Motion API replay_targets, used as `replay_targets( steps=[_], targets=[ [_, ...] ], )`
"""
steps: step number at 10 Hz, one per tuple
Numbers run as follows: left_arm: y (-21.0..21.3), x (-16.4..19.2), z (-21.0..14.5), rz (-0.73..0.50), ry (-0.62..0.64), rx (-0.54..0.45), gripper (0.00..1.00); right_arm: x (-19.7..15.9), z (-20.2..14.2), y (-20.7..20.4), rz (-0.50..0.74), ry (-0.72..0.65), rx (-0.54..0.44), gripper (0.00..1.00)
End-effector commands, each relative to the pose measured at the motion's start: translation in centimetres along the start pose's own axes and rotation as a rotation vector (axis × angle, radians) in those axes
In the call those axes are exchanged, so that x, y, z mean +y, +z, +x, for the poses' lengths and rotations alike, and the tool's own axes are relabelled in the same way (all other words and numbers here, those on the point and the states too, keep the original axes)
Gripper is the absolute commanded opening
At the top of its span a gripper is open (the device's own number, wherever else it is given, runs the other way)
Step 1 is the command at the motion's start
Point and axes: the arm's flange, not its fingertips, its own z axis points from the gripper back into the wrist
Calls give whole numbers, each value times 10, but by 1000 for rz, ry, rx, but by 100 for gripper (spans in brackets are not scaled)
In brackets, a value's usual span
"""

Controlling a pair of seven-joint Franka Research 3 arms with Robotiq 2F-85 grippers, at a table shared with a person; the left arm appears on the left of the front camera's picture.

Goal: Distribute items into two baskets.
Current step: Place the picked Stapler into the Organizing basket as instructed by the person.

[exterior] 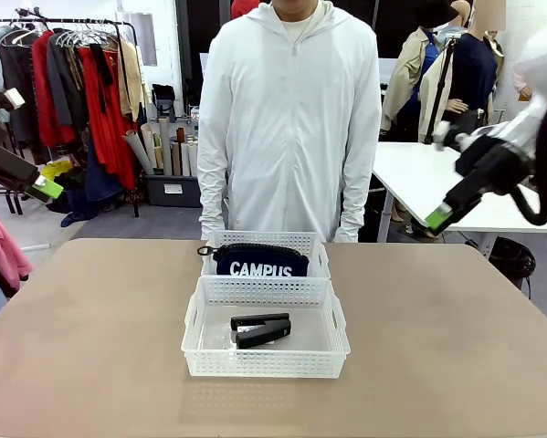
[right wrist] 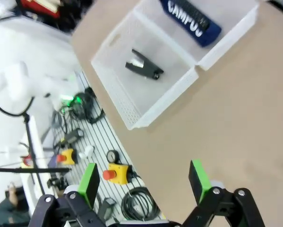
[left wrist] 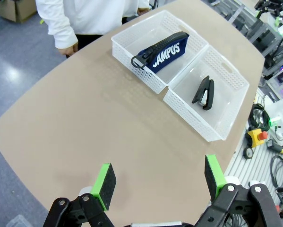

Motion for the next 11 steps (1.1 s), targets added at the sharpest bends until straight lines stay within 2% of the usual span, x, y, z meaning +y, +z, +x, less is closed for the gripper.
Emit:
replay_targets(
  steps=[1,3,7,8,9,11],
  targets=[
    [1,-1,1,2,0,3,97,16,-31,9,-1,-9,-123,100],
    [1,-1,1,2,0,3,97,21,-62,22,-14,-48,-196,100],
    [1,-1,1,2,0,3,97,28,-96,34,-15,-52,-313,100],
    [1,-1,1,2,0,3,97,31,-96,34,-19,-47,-315,100],
    [1,-1,1,2,0,3,97,27,-90,37,-4,-83,-250,100],
    [1,-1,1,2,0,3,97,27,-90,37,-4,-83,-250,100]
  ],
)
